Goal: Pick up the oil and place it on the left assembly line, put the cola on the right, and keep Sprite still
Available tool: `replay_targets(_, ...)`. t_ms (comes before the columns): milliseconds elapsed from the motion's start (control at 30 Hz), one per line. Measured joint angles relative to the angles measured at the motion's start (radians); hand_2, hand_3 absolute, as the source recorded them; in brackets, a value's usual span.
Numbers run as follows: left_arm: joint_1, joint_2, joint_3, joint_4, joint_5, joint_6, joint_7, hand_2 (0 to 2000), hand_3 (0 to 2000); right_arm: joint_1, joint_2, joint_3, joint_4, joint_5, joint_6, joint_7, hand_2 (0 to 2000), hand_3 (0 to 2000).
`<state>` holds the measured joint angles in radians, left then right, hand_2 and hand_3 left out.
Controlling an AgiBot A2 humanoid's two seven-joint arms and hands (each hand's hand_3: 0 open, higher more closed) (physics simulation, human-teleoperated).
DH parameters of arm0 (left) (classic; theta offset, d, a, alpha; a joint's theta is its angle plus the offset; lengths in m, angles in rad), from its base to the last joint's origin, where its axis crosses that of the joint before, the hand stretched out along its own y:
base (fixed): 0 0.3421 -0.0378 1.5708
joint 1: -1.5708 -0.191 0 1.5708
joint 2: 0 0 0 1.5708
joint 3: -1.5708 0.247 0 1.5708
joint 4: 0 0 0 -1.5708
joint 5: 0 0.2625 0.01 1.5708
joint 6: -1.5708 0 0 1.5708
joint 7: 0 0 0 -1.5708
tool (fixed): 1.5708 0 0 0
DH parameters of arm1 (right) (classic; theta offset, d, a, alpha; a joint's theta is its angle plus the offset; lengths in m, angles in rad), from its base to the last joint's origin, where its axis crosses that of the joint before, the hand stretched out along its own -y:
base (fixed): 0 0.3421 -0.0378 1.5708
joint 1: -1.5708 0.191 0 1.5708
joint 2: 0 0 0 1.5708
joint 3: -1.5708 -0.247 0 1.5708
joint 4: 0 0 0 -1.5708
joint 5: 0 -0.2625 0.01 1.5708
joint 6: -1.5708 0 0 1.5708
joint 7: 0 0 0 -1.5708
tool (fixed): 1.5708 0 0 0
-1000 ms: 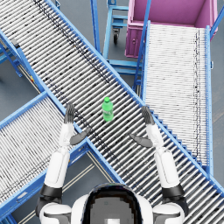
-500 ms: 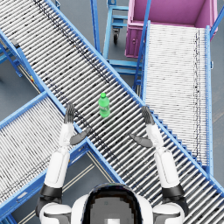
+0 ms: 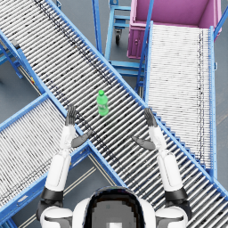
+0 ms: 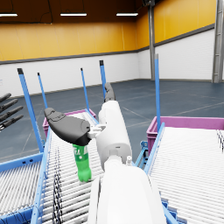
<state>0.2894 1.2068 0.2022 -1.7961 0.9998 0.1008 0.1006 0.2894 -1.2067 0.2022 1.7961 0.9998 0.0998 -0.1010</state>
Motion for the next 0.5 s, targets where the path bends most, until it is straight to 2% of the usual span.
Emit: replay_targets(500, 0.0, 0.0, 0.0, 0.0, 0.0, 0.0, 0.0, 0, 0, 0.0, 0.0, 0.0, 0.0, 0.0, 0.0, 0.0, 0, 0)
